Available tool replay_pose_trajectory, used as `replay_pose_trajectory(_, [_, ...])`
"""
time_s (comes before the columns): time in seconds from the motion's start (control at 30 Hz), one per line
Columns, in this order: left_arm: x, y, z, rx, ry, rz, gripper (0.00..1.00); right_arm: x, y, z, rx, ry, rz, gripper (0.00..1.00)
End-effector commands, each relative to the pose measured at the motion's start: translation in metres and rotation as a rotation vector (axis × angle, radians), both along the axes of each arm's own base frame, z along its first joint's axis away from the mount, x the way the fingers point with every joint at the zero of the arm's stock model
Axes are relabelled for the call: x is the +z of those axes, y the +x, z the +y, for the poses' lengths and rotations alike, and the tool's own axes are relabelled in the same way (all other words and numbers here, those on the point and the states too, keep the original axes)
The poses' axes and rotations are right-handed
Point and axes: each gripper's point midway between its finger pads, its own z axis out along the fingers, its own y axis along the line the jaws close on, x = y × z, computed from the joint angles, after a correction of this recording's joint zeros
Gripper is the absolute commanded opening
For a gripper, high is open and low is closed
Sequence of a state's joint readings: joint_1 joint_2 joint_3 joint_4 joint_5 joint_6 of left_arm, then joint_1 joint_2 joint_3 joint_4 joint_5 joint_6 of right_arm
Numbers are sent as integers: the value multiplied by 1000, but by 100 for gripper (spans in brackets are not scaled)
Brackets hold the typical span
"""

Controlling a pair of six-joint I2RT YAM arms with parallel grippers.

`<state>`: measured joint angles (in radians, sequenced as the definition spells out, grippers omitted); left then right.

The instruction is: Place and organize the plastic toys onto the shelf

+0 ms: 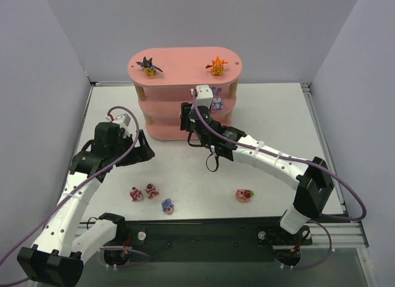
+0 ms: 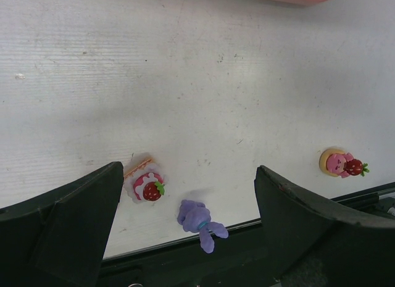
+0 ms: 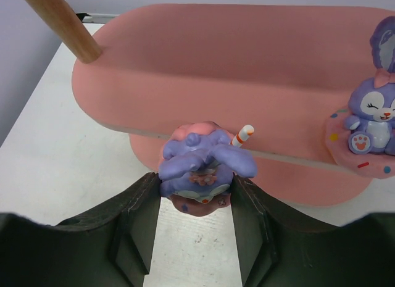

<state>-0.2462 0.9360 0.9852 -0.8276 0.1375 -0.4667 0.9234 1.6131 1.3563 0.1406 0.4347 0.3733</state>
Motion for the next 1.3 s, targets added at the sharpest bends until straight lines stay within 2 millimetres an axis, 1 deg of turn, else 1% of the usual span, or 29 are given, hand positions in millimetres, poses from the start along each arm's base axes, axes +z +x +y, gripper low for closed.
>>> replay_pose_trajectory(0.0, [3,1,3,7,4,-17,97,23,19,-7,-89,10,-56,0])
replay_pose_trajectory(0.03, [3,1,3,6,5,-17,97,26,21,-8,-100,16,-61,0])
replay_pose_trajectory(0.17, [1,1,3,3,5,-11,97,20,34,-11,-128,10,-51,0])
replay_pose_trajectory(0.3, [0,1,2,0,3,-9,97,16,41,-10,-133,-8,-42,0])
replay_pose_trajectory(0.43, [-2,1,2,1,6,-4,97,7,45,-8,-134,-19,-35,0])
replay_pose_trajectory(0.6, [-3,1,3,0,10,1,97,3,50,-4,-135,-20,-35,0])
replay_pose_trajectory(0.63, [-3,1,4,2,11,1,97,-2,51,-3,-134,-27,-31,0])
replay_pose_trajectory(0.77, [-4,0,4,4,14,5,97,-5,54,0,-137,-27,-32,1])
replay_pose_trajectory(1.17, [-4,1,6,6,21,7,97,-15,66,3,-155,-66,-26,13])
replay_pose_trajectory(1.27, [-4,0,7,6,24,8,97,-14,66,4,-152,-64,-24,19])
